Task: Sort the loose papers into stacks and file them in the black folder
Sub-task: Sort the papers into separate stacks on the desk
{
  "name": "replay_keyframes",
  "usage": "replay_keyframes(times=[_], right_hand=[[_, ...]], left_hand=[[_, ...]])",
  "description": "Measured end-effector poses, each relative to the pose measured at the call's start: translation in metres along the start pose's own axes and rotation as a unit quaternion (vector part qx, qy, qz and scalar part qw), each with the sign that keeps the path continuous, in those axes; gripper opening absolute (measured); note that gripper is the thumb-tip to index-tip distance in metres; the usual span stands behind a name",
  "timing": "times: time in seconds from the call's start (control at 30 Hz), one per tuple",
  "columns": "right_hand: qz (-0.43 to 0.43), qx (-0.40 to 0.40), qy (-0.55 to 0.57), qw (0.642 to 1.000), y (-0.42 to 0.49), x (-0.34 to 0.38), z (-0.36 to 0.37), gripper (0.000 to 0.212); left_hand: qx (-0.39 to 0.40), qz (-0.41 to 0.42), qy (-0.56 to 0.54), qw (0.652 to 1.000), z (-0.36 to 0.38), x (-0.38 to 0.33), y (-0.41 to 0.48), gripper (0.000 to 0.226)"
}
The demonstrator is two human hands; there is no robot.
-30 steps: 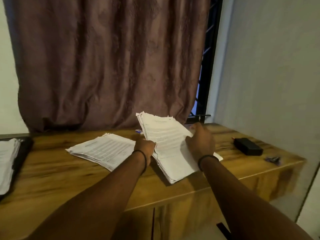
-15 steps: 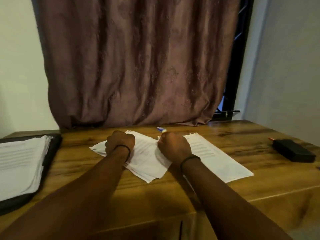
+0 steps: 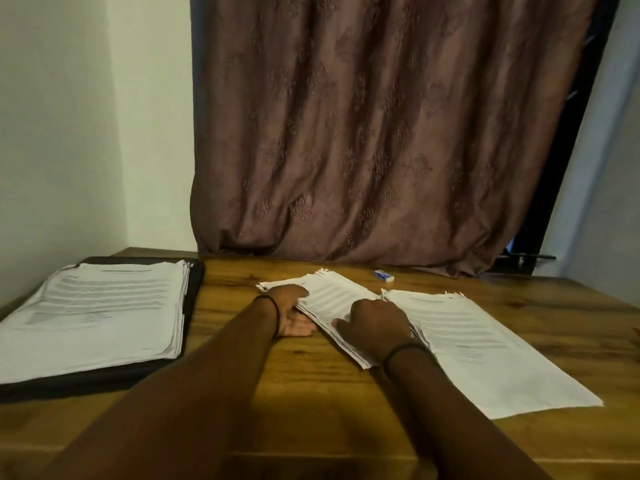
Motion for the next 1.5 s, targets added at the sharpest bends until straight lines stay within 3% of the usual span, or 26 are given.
replay_keyframes(times=[0.13,0.23,0.33,0.43,0.6,0.7,0.8,0.93,1.07,1.2,1.33,1.4,1.5], right_hand=[[-0.006,0.004,0.030,1.000,-0.007,-0.001,-0.002,0.044],[0.013,0.013,0.145,0.989,-0.009,-0.011,-0.007,0.043],[0.040,-0.040,0.259,0.964,-0.003,-0.021,-0.017,0.058],[0.015,-0.119,0.410,0.904,-0.001,-0.017,-0.038,0.062],[-0.134,-0.112,0.643,0.745,0.005,0.022,-0.065,0.061],[-0.195,-0.145,0.682,0.690,0.006,0.042,-0.074,0.044],[-0.218,-0.158,0.694,0.668,-0.001,0.053,-0.085,0.034],[-0.226,-0.194,0.685,0.665,-0.013,0.049,-0.110,0.029],[-0.223,-0.173,0.669,0.687,-0.023,0.034,-0.104,0.036],[-0.178,-0.136,0.668,0.710,-0.025,0.021,-0.049,0.037],[-0.159,-0.147,0.635,0.741,-0.018,0.017,-0.032,0.032],[-0.149,-0.159,0.613,0.760,-0.016,0.014,-0.041,0.025],[-0.137,-0.144,0.539,0.818,-0.006,0.007,-0.064,0.013]], left_hand=[[-0.007,0.055,-0.044,0.997,0.019,0.008,0.010,0.016],[-0.053,0.175,-0.062,0.981,0.008,0.004,0.016,0.024],[-0.088,0.276,-0.026,0.957,-0.020,-0.013,0.006,0.026],[-0.054,0.344,-0.014,0.937,-0.045,-0.038,-0.024,0.017],[0.014,0.391,-0.042,0.919,-0.059,-0.060,-0.073,0.019],[0.058,0.401,-0.045,0.913,-0.052,-0.065,-0.093,0.019],[0.071,0.450,-0.041,0.889,-0.046,-0.077,-0.113,0.029],[0.077,0.490,-0.017,0.868,-0.039,-0.097,-0.131,0.045],[0.056,0.456,-0.016,0.888,-0.045,-0.094,-0.120,0.012],[0.085,0.400,-0.030,0.912,-0.042,-0.071,-0.101,0.012],[0.071,0.390,-0.041,0.917,-0.041,-0.071,-0.093,0.014],[0.074,0.381,-0.057,0.920,-0.046,-0.078,-0.088,0.026],[0.065,0.372,-0.059,0.924,-0.055,-0.088,-0.084,0.023]])
Point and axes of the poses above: each hand's wrist, its own y-axis towards the middle knuckle, its own z-axis out of the palm, x = y × z, the point moved 2 cm from there along y, towards the middle knuckle, and after that the axes turned 15 degrees about x, right-handed, at the moved point
